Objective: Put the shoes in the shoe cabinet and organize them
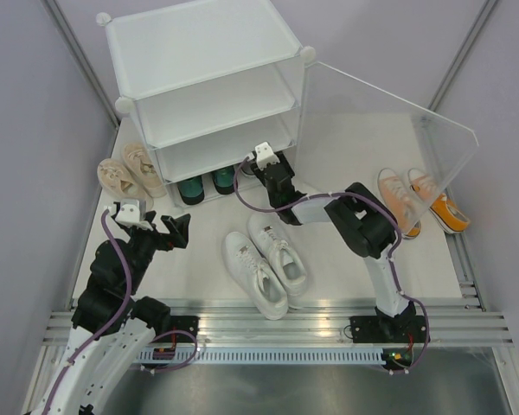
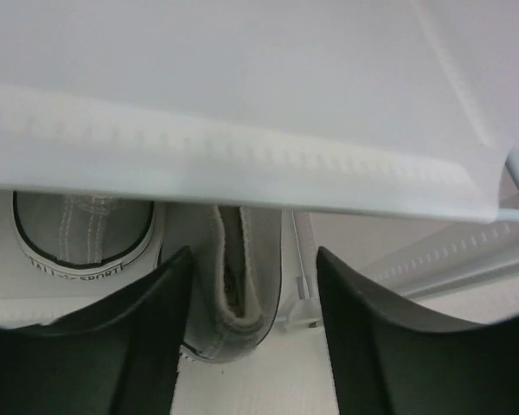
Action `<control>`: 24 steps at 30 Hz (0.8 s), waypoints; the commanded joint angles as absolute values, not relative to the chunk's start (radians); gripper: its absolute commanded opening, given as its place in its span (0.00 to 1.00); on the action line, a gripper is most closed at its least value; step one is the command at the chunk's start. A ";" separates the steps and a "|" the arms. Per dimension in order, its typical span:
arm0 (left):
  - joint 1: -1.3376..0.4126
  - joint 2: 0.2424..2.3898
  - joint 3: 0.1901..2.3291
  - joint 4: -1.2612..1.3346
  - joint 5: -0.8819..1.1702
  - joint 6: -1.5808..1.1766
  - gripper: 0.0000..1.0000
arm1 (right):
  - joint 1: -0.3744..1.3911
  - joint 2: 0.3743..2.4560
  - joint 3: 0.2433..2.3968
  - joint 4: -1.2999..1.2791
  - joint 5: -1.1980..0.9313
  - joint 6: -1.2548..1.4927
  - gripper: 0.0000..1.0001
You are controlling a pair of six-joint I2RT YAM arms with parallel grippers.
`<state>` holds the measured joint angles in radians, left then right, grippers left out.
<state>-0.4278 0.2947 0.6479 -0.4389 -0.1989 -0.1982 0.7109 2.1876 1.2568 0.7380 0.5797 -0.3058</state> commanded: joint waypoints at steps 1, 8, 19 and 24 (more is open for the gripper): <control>-0.431 0.307 0.649 -0.405 -0.186 -0.158 1.00 | 0.689 2.112 1.241 0.697 0.539 -0.242 0.66; -0.431 0.307 0.650 -0.403 -0.189 -0.156 1.00 | 0.689 1.964 1.172 0.592 0.445 -0.134 0.80; -0.431 0.299 0.649 -0.405 -0.179 -0.156 1.00 | 0.693 1.666 0.967 0.355 0.229 0.073 0.78; -0.431 0.293 0.647 -0.405 -0.175 -0.158 1.00 | 0.765 1.425 0.873 0.141 0.204 0.215 0.66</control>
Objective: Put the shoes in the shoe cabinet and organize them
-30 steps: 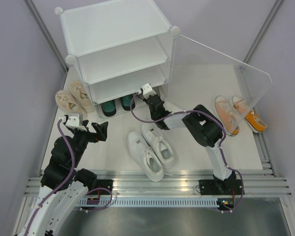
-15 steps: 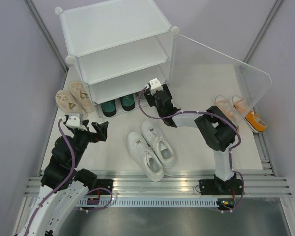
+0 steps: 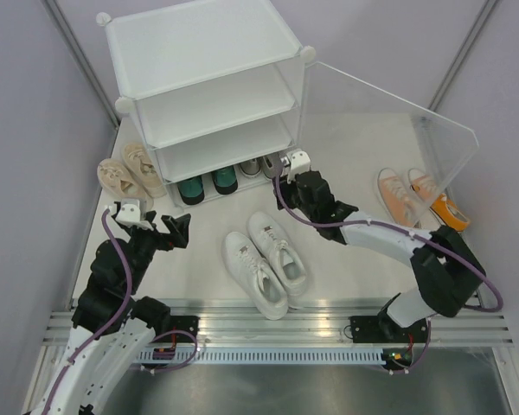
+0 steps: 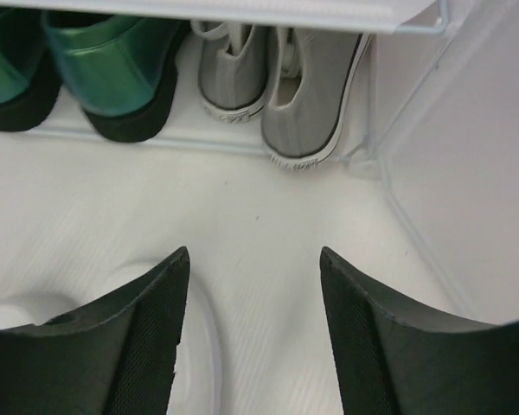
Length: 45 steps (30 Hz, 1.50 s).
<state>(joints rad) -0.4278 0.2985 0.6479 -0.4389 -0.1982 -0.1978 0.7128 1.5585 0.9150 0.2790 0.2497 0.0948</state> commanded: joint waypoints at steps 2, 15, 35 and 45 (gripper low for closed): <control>-0.431 0.287 0.647 -0.403 -0.172 -0.158 1.00 | 0.799 1.302 0.818 0.065 0.204 0.254 0.62; -0.431 0.278 0.644 -0.400 -0.160 -0.160 1.00 | 1.187 1.086 0.790 -0.308 0.201 0.413 0.44; -0.433 0.272 0.643 -0.399 -0.152 -0.160 1.00 | 1.364 1.223 0.730 -0.333 0.367 0.538 0.43; -0.433 0.270 0.644 -0.400 -0.149 -0.160 0.99 | 1.364 1.417 0.824 -0.233 0.425 0.497 0.35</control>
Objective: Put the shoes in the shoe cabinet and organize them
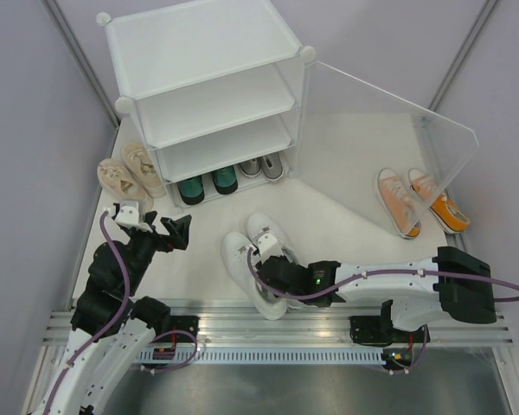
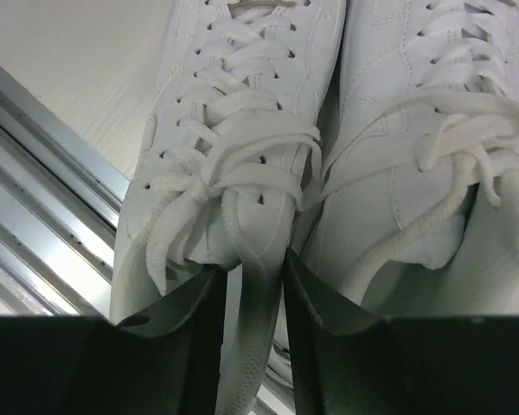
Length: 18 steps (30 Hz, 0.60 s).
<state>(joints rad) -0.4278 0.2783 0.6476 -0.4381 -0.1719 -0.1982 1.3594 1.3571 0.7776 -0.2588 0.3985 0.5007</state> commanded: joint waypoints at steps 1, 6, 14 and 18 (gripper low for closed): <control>-0.433 0.268 0.644 -0.400 -0.149 -0.158 1.00 | 1.365 1.437 0.833 -0.223 0.446 0.499 0.25; -0.434 0.272 0.644 -0.399 -0.147 -0.160 1.00 | 1.316 1.466 0.883 -0.088 0.468 0.462 0.01; -0.437 0.284 0.643 -0.399 -0.147 -0.160 1.00 | 1.157 1.621 1.038 -0.008 0.333 0.376 0.01; -0.437 0.285 0.643 -0.397 -0.152 -0.160 1.00 | 1.132 1.710 1.135 0.014 0.305 0.348 0.01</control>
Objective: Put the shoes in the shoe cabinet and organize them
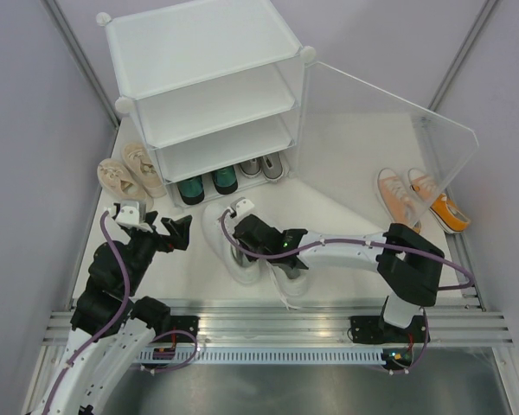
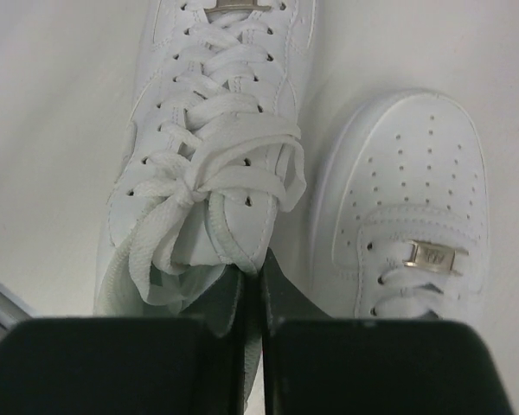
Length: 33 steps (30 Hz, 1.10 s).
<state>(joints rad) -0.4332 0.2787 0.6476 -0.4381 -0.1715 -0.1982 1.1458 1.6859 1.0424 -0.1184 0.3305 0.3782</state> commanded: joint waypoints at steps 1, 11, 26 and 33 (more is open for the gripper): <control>-0.439 0.285 0.643 -0.397 -0.152 -0.160 1.00 | 1.134 1.715 1.141 0.012 0.299 0.342 0.01; -0.439 0.281 0.643 -0.399 -0.153 -0.158 1.00 | 1.132 1.678 1.134 -0.073 0.299 0.327 0.39; -0.439 0.287 0.641 -0.400 -0.164 -0.156 1.00 | 1.137 1.497 1.068 -0.186 0.288 0.388 0.54; -0.437 0.287 0.643 -0.400 -0.170 -0.156 1.00 | 1.195 1.451 1.016 -0.189 0.270 0.408 0.63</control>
